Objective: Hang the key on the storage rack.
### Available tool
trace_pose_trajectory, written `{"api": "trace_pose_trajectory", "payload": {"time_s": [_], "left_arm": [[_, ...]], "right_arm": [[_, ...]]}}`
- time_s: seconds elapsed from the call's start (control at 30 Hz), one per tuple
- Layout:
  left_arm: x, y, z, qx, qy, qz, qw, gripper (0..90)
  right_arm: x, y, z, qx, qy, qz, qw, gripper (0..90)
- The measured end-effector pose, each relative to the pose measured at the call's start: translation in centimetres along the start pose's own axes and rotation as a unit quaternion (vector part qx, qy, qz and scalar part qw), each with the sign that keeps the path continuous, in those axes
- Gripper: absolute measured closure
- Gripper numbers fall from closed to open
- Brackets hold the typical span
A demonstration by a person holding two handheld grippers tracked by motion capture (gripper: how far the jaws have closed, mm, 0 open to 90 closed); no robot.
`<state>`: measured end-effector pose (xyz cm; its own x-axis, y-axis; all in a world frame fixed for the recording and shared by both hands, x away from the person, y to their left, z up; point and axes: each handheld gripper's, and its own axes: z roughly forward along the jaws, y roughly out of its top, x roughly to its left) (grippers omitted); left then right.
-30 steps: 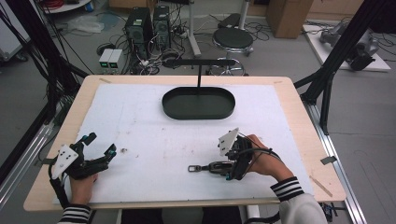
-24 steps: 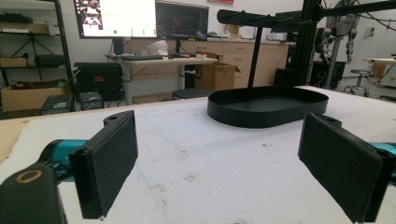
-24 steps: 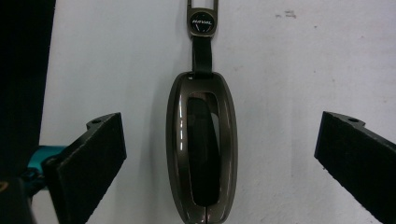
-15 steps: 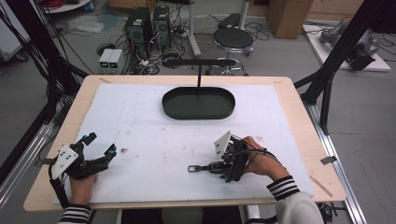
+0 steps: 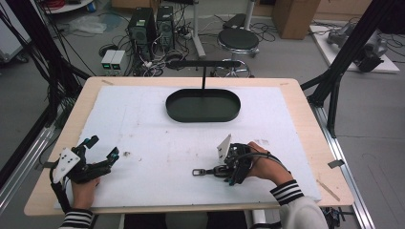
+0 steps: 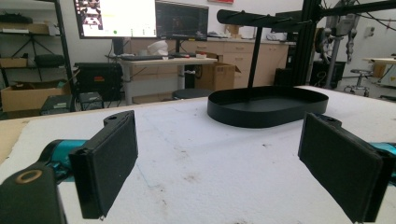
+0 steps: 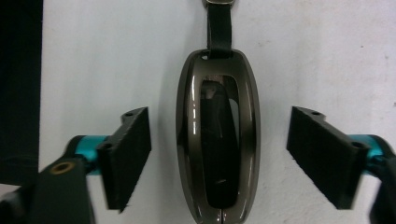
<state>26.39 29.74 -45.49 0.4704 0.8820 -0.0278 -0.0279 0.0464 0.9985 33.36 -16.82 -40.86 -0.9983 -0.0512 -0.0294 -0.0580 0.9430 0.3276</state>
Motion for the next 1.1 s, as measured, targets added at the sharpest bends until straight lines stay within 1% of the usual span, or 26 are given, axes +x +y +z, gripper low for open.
{"api": "trace_pose_trajectory", "payload": {"time_s": [0.17,0.27,0.37,0.4,0.43,0.5,0.6,0.63,0.87,0.97,1.07,1.1], "left_arm": [[0.0,0.0,0.0,0.0,0.0,0.001,1.0,12.4],[0.0,0.0,0.0,0.0,0.0,0.0,1.0,12.4],[0.01,0.01,-0.01,0.0,0.0,0.0,1.0,12.4],[0.01,0.0,0.0,0.0,0.0,0.0,1.0,12.4],[0.01,0.01,-0.01,0.0,0.001,0.0,1.0,12.4],[0.0,0.0,-0.01,0.0,0.001,-0.001,1.0,12.4],[0.02,0.0,-0.02,0.001,0.001,0.0,1.0,12.4],[0.02,0.0,-0.01,0.001,0.001,0.0,1.0,12.4],[0.04,0.01,-0.02,0.001,0.001,0.0,1.0,12.4],[0.03,0.0,-0.01,0.001,0.001,0.0,1.0,12.4],[0.04,0.01,-0.02,0.001,0.001,0.0,1.0,12.4],[0.04,0.01,-0.02,0.001,0.001,0.0,1.0,12.4]], "right_arm": [[0.01,0.34,0.16,0.013,0.005,-0.011,0.9998,32.0],[0.06,0.4,0.21,0.014,0.003,-0.012,0.9998,33.6],[0.0,0.38,0.21,0.017,0.008,-0.014,0.9997,42.3],[0.0,0.38,0.21,0.017,0.008,-0.014,0.9997,42.3],[0.02,0.4,0.19,0.027,-0.003,-0.019,0.9994,46.8],[0.01,0.47,0.2,0.032,-0.002,-0.012,0.9994,47.3],[0.02,0.72,0.25,0.038,-0.001,-0.018,0.9991,47.7],[0.02,0.78,0.21,0.043,0.0,-0.015,0.999,47.8],[-0.22,0.68,0.2,0.037,0.01,-0.011,0.9992,48.0],[-0.29,0.66,0.06,0.03,0.01,0.002,0.9995,48.1],[-0.48,0.56,-0.36,0.013,0.01,0.015,0.9998,48.1],[-0.57,0.53,-0.51,0.005,0.006,0.015,0.9998,48.1]]}}
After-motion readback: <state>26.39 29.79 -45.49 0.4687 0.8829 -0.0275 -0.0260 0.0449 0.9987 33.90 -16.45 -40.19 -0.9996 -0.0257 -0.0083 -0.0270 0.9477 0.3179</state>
